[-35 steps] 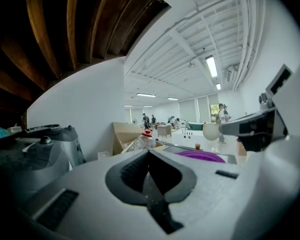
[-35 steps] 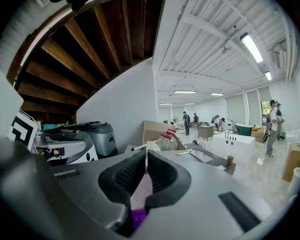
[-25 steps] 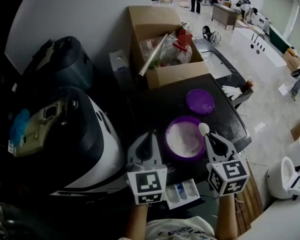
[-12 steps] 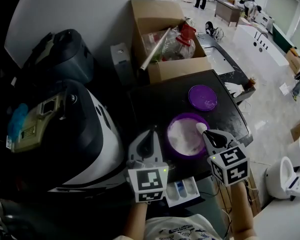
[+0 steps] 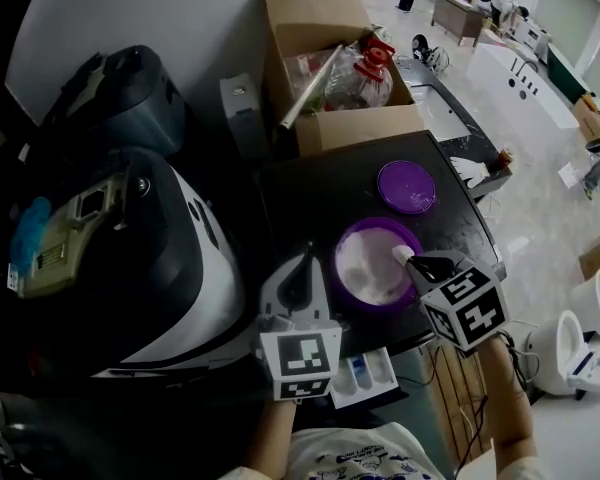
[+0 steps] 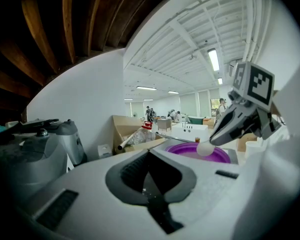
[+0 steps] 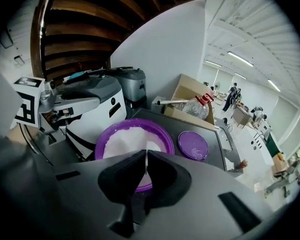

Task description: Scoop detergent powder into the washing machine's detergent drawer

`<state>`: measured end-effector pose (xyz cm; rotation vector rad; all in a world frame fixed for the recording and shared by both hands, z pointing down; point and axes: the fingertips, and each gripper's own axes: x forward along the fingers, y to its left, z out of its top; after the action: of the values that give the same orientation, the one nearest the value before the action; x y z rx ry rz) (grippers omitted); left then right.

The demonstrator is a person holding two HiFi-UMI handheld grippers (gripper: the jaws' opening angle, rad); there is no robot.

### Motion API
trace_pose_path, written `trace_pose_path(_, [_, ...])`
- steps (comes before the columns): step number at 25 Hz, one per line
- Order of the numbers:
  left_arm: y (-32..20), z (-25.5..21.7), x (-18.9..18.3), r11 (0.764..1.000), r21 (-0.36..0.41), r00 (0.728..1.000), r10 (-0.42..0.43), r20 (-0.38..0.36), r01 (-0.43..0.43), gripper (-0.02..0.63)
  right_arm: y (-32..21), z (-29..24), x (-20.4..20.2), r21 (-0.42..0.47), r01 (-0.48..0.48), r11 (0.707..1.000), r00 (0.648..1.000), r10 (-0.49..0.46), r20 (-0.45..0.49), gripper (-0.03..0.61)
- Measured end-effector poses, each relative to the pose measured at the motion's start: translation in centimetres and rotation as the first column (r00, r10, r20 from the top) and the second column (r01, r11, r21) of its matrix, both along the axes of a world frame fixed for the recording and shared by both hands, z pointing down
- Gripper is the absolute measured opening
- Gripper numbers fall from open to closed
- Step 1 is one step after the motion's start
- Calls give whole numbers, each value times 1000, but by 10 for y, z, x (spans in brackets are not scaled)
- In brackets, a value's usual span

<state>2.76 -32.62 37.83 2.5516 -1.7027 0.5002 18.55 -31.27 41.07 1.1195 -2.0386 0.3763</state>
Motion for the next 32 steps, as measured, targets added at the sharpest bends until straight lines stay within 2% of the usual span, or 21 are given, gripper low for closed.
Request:
trace_pose_path(6, [2, 1, 5, 1000, -4, 1000, 12, 0, -12, 3, 2, 8, -2, -65, 61, 996, 995, -66, -72, 21])
trace_pose_path(12, [2, 4, 8, 1000, -11, 1000, 17, 0, -17, 2, 4, 11, -5, -141, 119, 983, 989, -130, -70, 21])
trace_pose_path(24, [5, 6, 9, 1000, -16, 1000, 18, -3, -18, 2, 9, 23, -8, -206, 180, 962, 966, -212, -146, 21])
trace_pose_path(32, [5, 5, 2, 1000, -14, 1000, -2, -7, 2, 2, 15, 35, -11, -252, 198, 947, 960, -240, -148, 21])
